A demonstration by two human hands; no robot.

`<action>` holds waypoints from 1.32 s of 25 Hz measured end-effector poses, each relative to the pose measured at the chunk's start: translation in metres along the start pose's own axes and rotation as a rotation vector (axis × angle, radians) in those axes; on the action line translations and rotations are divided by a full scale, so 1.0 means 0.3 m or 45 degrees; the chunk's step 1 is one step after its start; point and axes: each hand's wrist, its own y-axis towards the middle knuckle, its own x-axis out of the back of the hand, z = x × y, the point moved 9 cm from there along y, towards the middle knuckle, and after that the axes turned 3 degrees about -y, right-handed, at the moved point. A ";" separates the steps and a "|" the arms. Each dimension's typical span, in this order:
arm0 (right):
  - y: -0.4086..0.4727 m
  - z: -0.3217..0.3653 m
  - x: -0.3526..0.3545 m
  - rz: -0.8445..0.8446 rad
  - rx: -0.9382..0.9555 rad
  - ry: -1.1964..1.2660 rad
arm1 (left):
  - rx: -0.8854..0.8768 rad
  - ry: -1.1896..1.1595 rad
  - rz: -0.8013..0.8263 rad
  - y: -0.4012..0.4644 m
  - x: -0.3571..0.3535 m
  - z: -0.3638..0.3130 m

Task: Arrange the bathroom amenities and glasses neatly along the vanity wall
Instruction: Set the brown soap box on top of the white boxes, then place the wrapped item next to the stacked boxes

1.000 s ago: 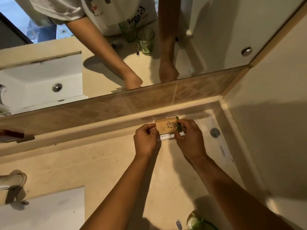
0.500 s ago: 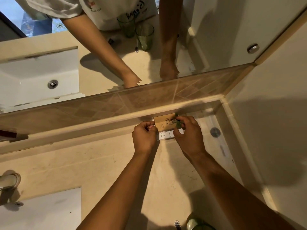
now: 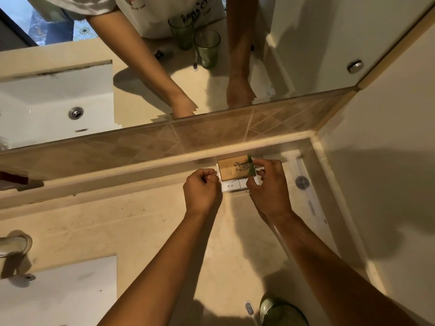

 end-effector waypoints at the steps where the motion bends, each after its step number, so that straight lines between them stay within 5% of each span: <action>1: -0.019 0.004 0.011 0.007 -0.004 0.009 | 0.014 0.005 0.013 -0.012 0.018 0.016; 10: -0.382 0.204 0.031 0.248 0.249 -0.229 | -0.042 0.107 -0.048 -0.347 0.371 0.174; 21: -1.028 0.259 -0.355 1.107 0.468 -1.049 | -0.062 0.427 0.068 -0.742 0.638 0.651; 26: -1.131 0.174 -0.395 1.077 0.321 -1.267 | 0.155 0.317 0.037 -0.846 0.663 0.773; 33: -1.157 0.121 -0.380 0.937 0.189 -1.260 | 0.643 -0.434 0.240 -0.935 0.547 0.915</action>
